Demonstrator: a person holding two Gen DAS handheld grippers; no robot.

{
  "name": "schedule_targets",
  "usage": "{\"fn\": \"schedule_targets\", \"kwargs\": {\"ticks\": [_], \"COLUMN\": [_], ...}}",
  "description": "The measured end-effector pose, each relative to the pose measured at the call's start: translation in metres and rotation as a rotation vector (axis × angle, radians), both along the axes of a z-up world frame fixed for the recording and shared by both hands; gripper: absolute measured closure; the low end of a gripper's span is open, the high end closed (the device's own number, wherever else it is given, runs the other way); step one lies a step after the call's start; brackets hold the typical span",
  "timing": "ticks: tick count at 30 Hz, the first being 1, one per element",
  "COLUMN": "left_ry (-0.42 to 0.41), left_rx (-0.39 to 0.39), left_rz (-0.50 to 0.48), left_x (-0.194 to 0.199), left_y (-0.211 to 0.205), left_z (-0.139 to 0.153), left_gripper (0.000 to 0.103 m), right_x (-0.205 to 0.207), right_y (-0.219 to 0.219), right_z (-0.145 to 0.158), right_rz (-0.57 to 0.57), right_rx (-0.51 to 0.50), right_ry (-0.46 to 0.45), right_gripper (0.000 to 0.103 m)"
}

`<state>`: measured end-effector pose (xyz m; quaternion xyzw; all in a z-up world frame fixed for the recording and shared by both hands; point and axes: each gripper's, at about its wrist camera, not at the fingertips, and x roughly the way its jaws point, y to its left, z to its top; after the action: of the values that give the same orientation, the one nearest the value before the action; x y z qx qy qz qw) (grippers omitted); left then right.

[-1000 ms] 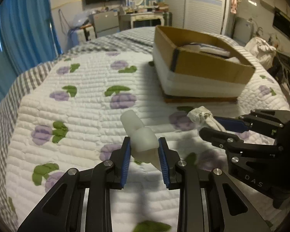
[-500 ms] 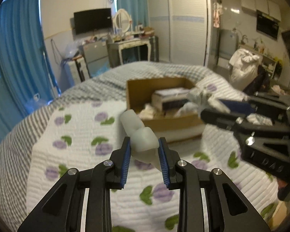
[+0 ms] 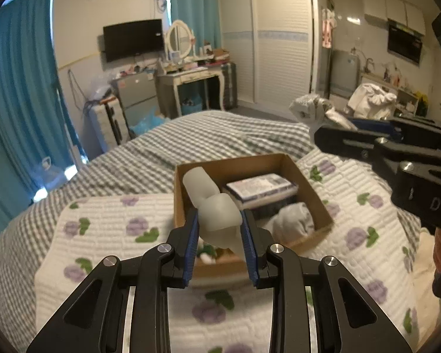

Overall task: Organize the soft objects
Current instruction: 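Drop the white toy and folded cloth into the box and release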

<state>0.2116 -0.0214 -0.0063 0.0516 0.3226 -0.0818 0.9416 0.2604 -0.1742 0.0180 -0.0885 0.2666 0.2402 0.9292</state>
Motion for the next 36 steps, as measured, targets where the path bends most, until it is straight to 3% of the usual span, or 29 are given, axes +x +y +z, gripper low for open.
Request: {"fn": "schedule_targets", "kwargs": {"ticks": [8,15,17,18,19,21,28,36], "left_ry": [0.060,0.097,0.109,0.097,0.084,0.058,0.006,-0.214], "left_rx": [0.022,0.054,0.071,0.059,0.047,0.044,0.032,0.013], "left_rz": [-0.016,0.014,0.042,0.037,0.033,0.055,0.092,0.100], "left_x": [0.066,0.095,0.097,0.096,0.093,0.088,0.067,-0.017], "left_y": [-0.002,-0.001,-0.003,-0.003,-0.004,-0.004,-0.004,-0.008], "left_z": [-0.041,-0.077,-0.083,-0.083,-0.081,-0.074,-0.033,0.079], "left_gripper": [0.075,0.070,0.048,0.042,0.034,0.025,0.025,0.025], "right_x": [0.080,0.117,0.121,0.122,0.121,0.120,0.090,-0.001], "right_y": [-0.002,-0.001,-0.001,-0.001,-0.003,-0.005,-0.018,-0.038], "right_z": [-0.056,-0.101,-0.107,-0.109,-0.110,-0.109,-0.063,0.052], "right_rz": [-0.021,-0.037,-0.043,-0.049,-0.066,-0.081,-0.128,-0.158], "right_rx": [0.014,0.019,0.018,0.016,0.013,0.017,0.030,0.041], "right_ry": [0.119,0.190,0.207,0.208,0.204,0.206,0.138,-0.044], "right_gripper": [0.079,0.077,0.073,0.067,0.052,0.040,0.040,0.040]}}
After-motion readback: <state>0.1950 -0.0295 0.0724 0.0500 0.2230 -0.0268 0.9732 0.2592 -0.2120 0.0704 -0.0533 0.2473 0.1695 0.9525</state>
